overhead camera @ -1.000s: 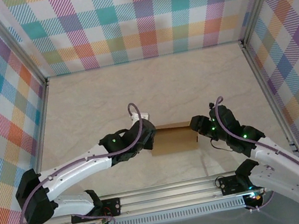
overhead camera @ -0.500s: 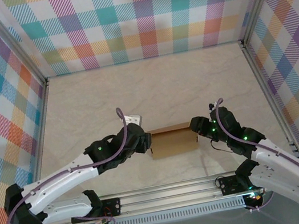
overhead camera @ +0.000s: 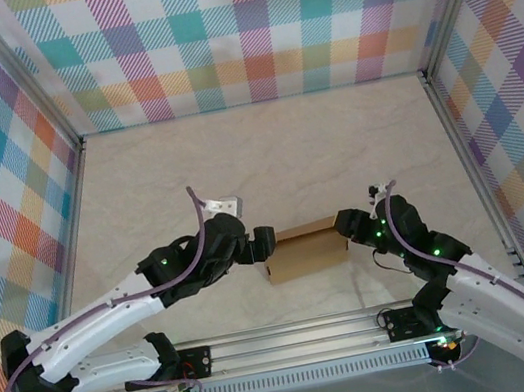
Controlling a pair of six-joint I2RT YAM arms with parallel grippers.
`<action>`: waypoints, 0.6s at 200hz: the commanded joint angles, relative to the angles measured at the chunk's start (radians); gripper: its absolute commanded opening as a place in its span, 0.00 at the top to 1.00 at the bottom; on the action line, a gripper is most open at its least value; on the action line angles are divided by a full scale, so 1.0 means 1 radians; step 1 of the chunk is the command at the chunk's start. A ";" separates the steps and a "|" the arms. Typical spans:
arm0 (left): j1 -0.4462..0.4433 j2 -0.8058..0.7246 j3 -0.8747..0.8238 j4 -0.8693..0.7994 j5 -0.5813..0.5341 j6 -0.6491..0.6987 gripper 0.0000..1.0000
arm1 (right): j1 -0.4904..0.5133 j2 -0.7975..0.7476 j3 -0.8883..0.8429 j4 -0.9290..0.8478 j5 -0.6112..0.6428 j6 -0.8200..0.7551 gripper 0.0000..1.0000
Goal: Fold the paper box
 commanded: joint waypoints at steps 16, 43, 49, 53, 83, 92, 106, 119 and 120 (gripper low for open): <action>0.008 0.016 -0.008 -0.025 0.042 -0.053 0.08 | 0.006 -0.021 -0.059 -0.085 -0.006 -0.038 0.60; 0.008 0.008 -0.062 -0.019 0.069 -0.115 0.17 | 0.007 -0.044 -0.080 -0.096 -0.007 -0.041 0.60; 0.008 0.005 -0.073 -0.018 0.070 -0.128 0.20 | 0.006 -0.050 -0.086 -0.095 -0.009 -0.041 0.59; 0.008 0.003 -0.081 -0.017 0.072 -0.134 0.21 | 0.006 -0.052 -0.090 -0.095 -0.010 -0.041 0.60; 0.011 -0.004 -0.105 -0.006 0.101 -0.151 0.30 | 0.006 -0.077 -0.112 -0.102 -0.015 -0.035 0.59; 0.011 -0.005 -0.116 -0.002 0.111 -0.152 0.33 | 0.007 -0.079 -0.112 -0.102 -0.016 -0.037 0.59; 0.011 -0.004 -0.138 0.004 0.126 -0.160 0.36 | 0.006 -0.078 -0.113 -0.104 -0.017 -0.037 0.59; 0.014 0.001 -0.153 -0.007 0.127 -0.180 0.39 | 0.007 -0.079 -0.116 -0.106 -0.021 -0.038 0.59; 0.014 0.002 -0.154 -0.008 0.126 -0.183 0.39 | 0.007 -0.079 -0.116 -0.107 -0.021 -0.038 0.59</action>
